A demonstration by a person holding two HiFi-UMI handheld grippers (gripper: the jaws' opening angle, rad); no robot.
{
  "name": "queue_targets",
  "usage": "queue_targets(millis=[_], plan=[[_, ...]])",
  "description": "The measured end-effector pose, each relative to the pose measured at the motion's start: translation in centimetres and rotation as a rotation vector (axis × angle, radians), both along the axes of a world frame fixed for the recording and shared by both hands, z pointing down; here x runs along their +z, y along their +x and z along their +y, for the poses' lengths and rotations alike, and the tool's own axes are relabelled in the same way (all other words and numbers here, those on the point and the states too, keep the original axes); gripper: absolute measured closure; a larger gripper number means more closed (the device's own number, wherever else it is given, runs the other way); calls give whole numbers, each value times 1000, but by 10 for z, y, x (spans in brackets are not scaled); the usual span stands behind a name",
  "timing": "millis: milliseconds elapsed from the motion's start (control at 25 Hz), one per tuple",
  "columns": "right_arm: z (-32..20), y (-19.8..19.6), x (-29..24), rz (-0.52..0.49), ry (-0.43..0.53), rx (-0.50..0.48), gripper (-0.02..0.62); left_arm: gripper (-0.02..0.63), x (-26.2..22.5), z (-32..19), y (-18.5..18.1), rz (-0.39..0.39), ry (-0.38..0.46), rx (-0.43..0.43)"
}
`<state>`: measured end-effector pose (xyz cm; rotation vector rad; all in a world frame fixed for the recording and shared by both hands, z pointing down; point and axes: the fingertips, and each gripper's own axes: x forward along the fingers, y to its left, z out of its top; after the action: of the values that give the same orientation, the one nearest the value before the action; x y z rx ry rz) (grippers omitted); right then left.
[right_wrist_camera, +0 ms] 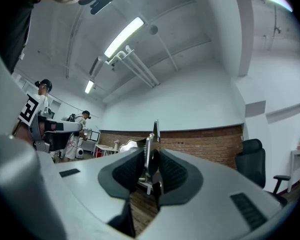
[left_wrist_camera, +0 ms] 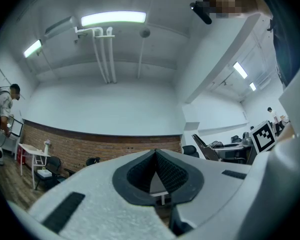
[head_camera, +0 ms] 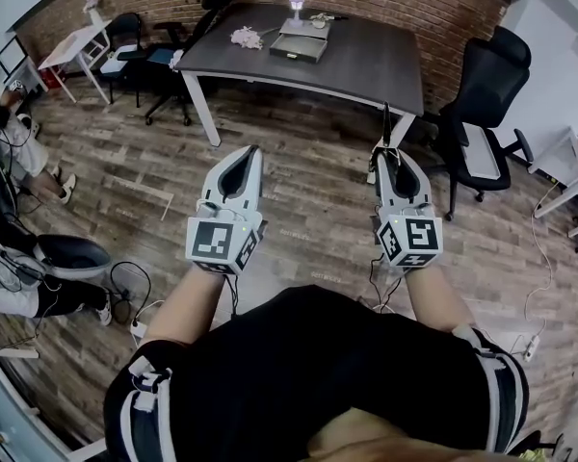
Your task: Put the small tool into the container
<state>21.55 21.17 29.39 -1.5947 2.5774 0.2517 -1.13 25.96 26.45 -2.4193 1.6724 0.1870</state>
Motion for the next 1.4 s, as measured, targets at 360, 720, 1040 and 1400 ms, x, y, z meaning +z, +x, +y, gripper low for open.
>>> queue_targets(millis=[360, 720, 1040, 1400], plan=[[-5, -2, -9, 15, 23, -12, 505, 597, -13, -3, 8, -6, 32, 13], [-12, -3, -4, 21, 6, 13, 505, 597, -7, -10, 6, 1, 12, 22], [-20, -21, -6, 18, 10, 15, 503, 598, -3, -20, -9, 0, 4, 34], [-15, -46, -8, 15, 23, 30, 503, 597, -2, -20, -31, -5, 12, 61]])
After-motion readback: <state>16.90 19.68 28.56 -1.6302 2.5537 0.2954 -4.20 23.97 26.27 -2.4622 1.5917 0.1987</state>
